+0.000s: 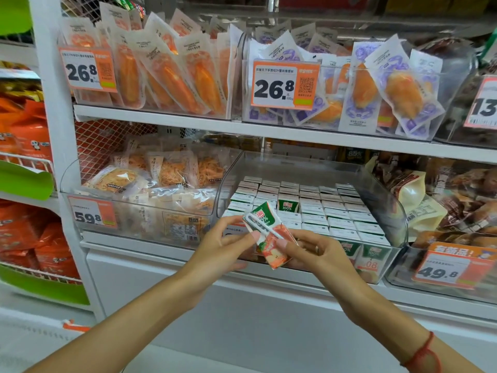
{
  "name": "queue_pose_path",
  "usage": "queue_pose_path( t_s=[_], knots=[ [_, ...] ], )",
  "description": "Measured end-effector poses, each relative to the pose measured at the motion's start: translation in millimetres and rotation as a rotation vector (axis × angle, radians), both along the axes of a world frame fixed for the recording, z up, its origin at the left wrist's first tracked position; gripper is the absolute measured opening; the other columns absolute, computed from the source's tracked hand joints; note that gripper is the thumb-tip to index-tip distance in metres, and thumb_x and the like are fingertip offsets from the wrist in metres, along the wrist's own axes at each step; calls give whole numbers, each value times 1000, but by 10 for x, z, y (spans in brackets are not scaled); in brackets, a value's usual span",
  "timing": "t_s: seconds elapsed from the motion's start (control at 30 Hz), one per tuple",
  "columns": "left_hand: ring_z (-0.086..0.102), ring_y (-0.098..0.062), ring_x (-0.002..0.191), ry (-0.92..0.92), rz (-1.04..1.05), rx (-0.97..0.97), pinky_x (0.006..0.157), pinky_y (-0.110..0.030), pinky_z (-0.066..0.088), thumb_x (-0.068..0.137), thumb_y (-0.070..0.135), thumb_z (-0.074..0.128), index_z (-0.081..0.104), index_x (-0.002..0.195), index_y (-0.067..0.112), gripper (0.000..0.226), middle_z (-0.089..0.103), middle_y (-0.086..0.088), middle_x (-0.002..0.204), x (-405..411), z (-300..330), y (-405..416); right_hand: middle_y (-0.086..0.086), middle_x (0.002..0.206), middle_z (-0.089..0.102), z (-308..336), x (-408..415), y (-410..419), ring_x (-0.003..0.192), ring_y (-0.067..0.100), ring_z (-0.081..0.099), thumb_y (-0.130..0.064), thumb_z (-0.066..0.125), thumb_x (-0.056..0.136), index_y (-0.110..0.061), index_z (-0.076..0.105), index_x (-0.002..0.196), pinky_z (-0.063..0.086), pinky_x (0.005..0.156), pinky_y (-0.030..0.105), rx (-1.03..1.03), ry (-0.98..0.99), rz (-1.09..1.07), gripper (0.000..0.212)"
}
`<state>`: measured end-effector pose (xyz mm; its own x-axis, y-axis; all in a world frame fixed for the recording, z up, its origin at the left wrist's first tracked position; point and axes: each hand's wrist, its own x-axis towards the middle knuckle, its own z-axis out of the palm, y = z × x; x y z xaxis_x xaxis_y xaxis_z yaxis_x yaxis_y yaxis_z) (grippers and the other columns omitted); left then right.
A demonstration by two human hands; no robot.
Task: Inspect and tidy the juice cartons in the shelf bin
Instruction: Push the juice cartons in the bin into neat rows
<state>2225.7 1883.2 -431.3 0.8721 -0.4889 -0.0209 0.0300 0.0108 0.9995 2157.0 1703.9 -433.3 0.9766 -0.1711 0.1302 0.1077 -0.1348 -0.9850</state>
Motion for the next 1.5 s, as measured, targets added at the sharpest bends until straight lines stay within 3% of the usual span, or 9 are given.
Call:
queue_pose_path(
  t_s=[0.1, 0.27, 0.47, 0.57, 0.67, 0.83, 1.23, 1.4, 1.5],
  knots=[
    [73, -13, 96, 132, -40, 70, 78, -28, 60, 93, 42, 58, 58, 124, 25, 36, 72, 0, 115, 29, 2, 49, -15, 87, 75, 28, -28, -13, 80, 2, 70, -29, 76, 78, -32, 69, 102, 52, 63, 12, -97, -119, -101, 25],
    [73, -20, 97, 344, -162, -47, 74, -30, 61, 81, 65, 54, 61, 119, 16, 63, 76, -6, 106, 55, 48, 56, -19, 103, 52, -34, -22, -130, 96, 10, 57, -21, 80, 79, -31, 64, 121, 56, 65, 32, -801, -442, -198, 46],
    [73, -24, 97, 408, -120, -213, 74, -27, 61, 71, 41, 74, 61, 121, 16, 57, 74, -14, 106, 8, 12, 19, -13, 113, 50, -15, -11, -42, 93, 7, 49, -16, 84, 73, -35, 60, 118, 50, 58, 21, -1206, -717, -171, 54],
    [73, -25, 97, 364, -61, -257, 78, -27, 60, 72, 35, 75, 63, 119, 13, 54, 74, -16, 106, 8, -5, -1, -15, 122, 51, 6, 8, -34, 103, 5, 47, -26, 81, 75, -35, 62, 118, 48, 72, 18, -1155, -697, -164, 48],
    [72, -23, 100, 246, -16, -264, 83, -26, 59, 75, 34, 73, 60, 125, 14, 55, 74, -10, 110, 15, 6, 4, -25, 137, 37, 20, -16, -26, 125, -5, 39, -55, 71, 79, -45, 47, 133, 42, 95, 20, -781, -431, -65, 60],
    [71, -14, 102, 19, -23, -178, 92, -31, 53, 69, 40, 74, 54, 122, 35, 57, 75, 2, 107, -56, 15, -31, -15, 115, 65, 52, 4, 19, 92, -2, 68, -45, 61, 81, -35, 53, 129, 54, 70, 14, -38, -22, 9, 49],
    [65, 2, 102, -284, 48, -38, 75, -10, 51, 85, 21, 71, 55, 127, 26, 45, 64, 10, 122, -15, -13, -147, -2, 115, 69, -16, 99, -212, 99, 9, 69, -47, 68, 73, -34, 59, 117, 58, 72, 23, -35, -136, -41, 47],
    [62, 13, 92, -463, 210, -6, 63, -9, 51, 88, 21, 70, 50, 111, 41, 36, 59, 23, 110, 164, 115, -400, -17, 112, 66, -40, 150, -553, 91, -1, 64, -51, 57, 89, -36, 55, 122, 52, 77, 26, -766, -159, -316, 37],
    [59, -2, 104, -644, 285, 67, 80, -22, 55, 89, 22, 70, 48, 116, 37, 38, 58, 17, 113, 428, 207, -627, -6, 108, 69, -42, 187, -729, 101, 20, 63, -33, 59, 94, -26, 66, 115, 50, 77, 36, -1163, -264, -443, 23]
  ],
)
